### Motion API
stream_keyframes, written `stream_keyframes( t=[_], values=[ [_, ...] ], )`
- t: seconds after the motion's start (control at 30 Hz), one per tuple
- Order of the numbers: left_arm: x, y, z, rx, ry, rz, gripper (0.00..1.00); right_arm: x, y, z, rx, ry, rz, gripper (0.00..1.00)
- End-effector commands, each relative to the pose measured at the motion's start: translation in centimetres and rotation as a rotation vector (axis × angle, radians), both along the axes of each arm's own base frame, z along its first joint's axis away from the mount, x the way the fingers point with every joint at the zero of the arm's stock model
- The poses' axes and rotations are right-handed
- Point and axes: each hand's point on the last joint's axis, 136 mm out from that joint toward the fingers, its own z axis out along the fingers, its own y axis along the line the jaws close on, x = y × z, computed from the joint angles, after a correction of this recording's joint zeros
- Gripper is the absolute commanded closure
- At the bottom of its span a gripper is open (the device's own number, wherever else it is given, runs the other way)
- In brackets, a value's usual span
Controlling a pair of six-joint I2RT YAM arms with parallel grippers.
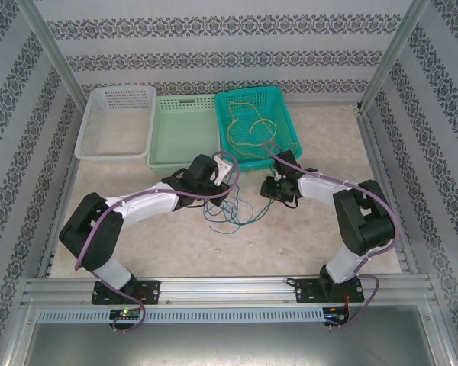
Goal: Untangle the cables
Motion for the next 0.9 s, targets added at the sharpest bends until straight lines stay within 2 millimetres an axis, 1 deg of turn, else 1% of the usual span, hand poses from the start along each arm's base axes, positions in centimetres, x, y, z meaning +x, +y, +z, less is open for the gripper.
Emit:
stream_keyframes(
  t=[0.0,0.07,0.13,0.2,0.33,0.37,0.43,0.5,0.63,0.73,0.8,0.87],
  values=[
    [0.5,0.1,2.2,-0.057,-0.049,0.012,0.98,0.3,0.1,-0.1,-0.009,-0.019,0.003,0.80],
    [0.6,0.3,2.2,-0.051,-0.052,0.016,0.98,0.3,-0.2,0.4,-0.008,-0.039,-0.006,0.90],
    [0.7,0.6,1.7,-0.036,-0.044,0.028,0.98,0.2,-0.5,1.7,-0.004,-0.079,-0.015,1.00],
    [0.9,1.1,1.2,-0.019,-0.032,0.045,0.97,0.1,-0.9,3.7,0.000,-0.131,-0.023,1.00],
    [1.5,2.7,0.1,0.025,-0.011,0.088,0.97,-0.5,-1.6,8.6,0.043,-0.255,-0.037,1.00],
    [1.7,3.1,0.1,0.037,-0.011,0.098,0.97,-0.7,-1.7,9.5,0.063,-0.276,-0.037,1.00],
    [1.9,4.0,-0.4,0.066,0.000,0.117,0.97,-1.3,-2.1,12.4,0.118,-0.353,-0.037,1.00],
    [2.0,4.4,-0.7,0.082,0.010,0.120,0.97,-2.0,-2.7,15.0,0.152,-0.422,-0.039,1.00],
    [1.6,4.1,-1.7,0.088,0.048,0.096,0.98,-3.8,-4.1,19.9,0.146,-0.553,-0.029,1.00],
    [1.4,3.5,-2.2,0.069,0.078,0.075,0.97,-5.1,-4.7,23.1,0.127,-0.638,0.004,1.00],
    [1.3,3.1,-2.3,0.056,0.091,0.066,0.97,-5.8,-5.0,24.7,0.114,-0.687,0.023,1.00],
    [1.2,2.8,-2.2,0.048,0.100,0.055,0.93,-6.2,-5.0,26.0,0.103,-0.727,0.049,1.00]
  ],
)
